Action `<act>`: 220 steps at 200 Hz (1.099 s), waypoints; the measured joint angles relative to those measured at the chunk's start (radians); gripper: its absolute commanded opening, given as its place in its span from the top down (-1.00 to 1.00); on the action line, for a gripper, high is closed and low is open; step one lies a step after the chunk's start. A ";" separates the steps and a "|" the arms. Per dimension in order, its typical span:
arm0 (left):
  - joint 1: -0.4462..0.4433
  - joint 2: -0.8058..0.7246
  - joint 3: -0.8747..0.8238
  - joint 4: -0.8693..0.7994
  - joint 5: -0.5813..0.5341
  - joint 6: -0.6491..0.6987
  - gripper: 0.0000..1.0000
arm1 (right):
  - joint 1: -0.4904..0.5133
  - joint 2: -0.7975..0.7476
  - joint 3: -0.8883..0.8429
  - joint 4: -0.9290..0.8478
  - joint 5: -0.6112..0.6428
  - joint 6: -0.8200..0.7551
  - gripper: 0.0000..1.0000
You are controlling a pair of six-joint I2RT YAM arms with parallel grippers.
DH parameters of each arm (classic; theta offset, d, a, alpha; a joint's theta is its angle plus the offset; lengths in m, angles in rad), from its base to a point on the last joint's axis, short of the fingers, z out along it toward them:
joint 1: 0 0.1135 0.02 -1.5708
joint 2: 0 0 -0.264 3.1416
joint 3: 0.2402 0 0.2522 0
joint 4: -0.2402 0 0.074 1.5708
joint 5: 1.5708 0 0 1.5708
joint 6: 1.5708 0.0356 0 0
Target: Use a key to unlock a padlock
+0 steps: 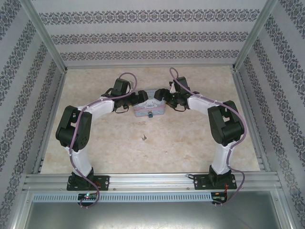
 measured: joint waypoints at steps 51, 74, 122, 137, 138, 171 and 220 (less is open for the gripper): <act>-0.029 0.000 -0.018 0.003 -0.006 -0.016 -0.99 | 0.000 -0.060 -0.068 -0.005 0.016 0.011 -0.96; -0.035 0.000 -0.018 0.003 -0.015 -0.015 -0.99 | -0.011 -0.102 -0.095 -0.014 0.037 0.006 -0.96; -0.033 -0.008 0.000 -0.004 -0.041 0.012 -0.99 | -0.047 -0.232 -0.108 -0.140 0.231 -0.090 -0.96; -0.032 -0.024 0.000 -0.004 -0.045 0.018 -0.99 | -0.034 -0.270 -0.085 -0.216 0.367 -0.146 -0.96; -0.032 -0.026 0.000 -0.004 -0.045 0.019 -0.99 | -0.033 -0.271 -0.083 -0.219 0.375 -0.149 -0.96; -0.020 -0.077 0.000 -0.005 -0.048 0.038 -0.99 | 0.044 -0.326 -0.032 -0.328 0.747 -0.286 -0.96; -0.012 -0.154 -0.003 -0.007 -0.049 0.054 -0.99 | 0.144 -0.368 -0.017 -0.407 1.122 -0.472 -0.96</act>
